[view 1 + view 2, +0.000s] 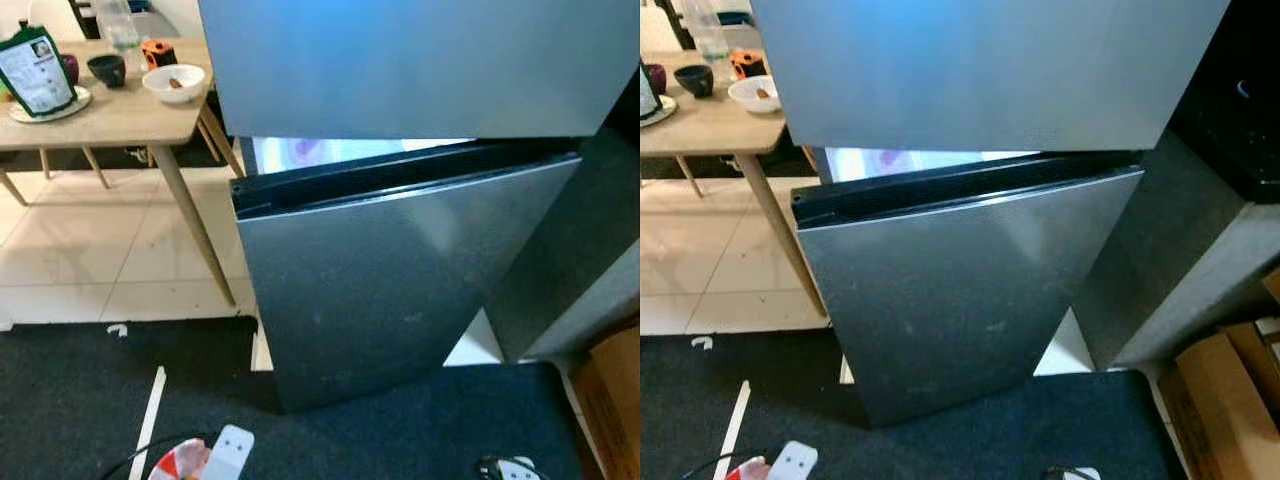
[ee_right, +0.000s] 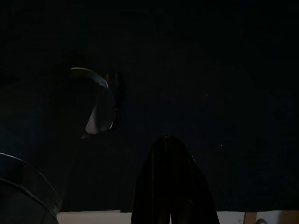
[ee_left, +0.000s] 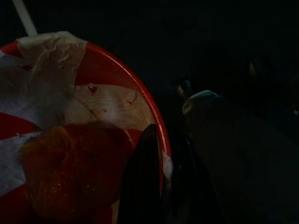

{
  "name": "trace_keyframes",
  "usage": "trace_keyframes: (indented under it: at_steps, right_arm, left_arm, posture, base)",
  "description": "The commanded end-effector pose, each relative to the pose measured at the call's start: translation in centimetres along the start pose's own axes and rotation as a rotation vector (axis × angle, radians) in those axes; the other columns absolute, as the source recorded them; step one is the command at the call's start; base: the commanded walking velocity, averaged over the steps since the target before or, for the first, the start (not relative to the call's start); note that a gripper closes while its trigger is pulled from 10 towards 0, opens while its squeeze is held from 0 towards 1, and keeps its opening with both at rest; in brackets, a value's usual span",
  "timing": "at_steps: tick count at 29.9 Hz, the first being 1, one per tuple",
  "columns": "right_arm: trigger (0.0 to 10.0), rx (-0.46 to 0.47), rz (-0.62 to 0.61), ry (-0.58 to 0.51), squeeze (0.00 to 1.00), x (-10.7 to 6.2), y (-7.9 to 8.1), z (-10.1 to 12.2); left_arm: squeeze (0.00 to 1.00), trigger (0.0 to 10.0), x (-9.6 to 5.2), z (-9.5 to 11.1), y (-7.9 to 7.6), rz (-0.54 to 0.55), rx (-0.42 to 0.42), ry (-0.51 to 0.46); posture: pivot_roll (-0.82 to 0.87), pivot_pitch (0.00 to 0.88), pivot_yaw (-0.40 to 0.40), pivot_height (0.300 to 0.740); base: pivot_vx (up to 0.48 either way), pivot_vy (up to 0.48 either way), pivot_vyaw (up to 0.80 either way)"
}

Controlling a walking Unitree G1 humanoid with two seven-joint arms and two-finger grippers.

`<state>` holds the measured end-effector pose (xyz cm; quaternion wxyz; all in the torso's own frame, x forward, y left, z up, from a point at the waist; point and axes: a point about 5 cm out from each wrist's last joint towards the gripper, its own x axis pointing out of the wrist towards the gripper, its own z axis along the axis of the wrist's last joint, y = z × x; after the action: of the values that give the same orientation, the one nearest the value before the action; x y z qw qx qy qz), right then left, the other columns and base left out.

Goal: Restocking fridge

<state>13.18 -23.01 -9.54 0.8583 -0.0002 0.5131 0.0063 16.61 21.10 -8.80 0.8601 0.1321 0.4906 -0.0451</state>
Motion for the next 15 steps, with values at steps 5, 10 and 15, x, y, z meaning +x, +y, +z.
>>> trace_keyframes:
  at_steps: [5, 10, 15]
  right_arm:
    - [10.0, 0.013, 0.002, 0.010, 0.00, 0.0, 0.4, -0.6]
    - [10.0, 0.011, 0.003, 0.012, 0.00, 0.0, 0.4, -0.8]
    - [10.0, 0.010, 0.001, 0.014, 0.00, -0.1, 0.3, -0.9]
  left_arm:
    - [0.00, 10.0, -0.1, 1.3, 2.3, 0.072, -0.084, -0.065]
    - [0.00, 10.0, -0.4, 3.2, 4.7, 0.156, -0.288, -0.172]
    - [0.00, 10.0, -1.2, 6.1, 8.3, 0.234, -0.475, -0.330]
  posture:
    - [-0.07, 0.088, -0.004, 0.740]
    - [-0.07, 0.094, -0.005, 0.740]
    - [-0.07, 0.100, -0.004, 0.740]
  base:
    - [0.000, 0.000, 0.00]
    - [0.000, 0.000, 0.00]
    - [0.000, 0.000, 0.00]
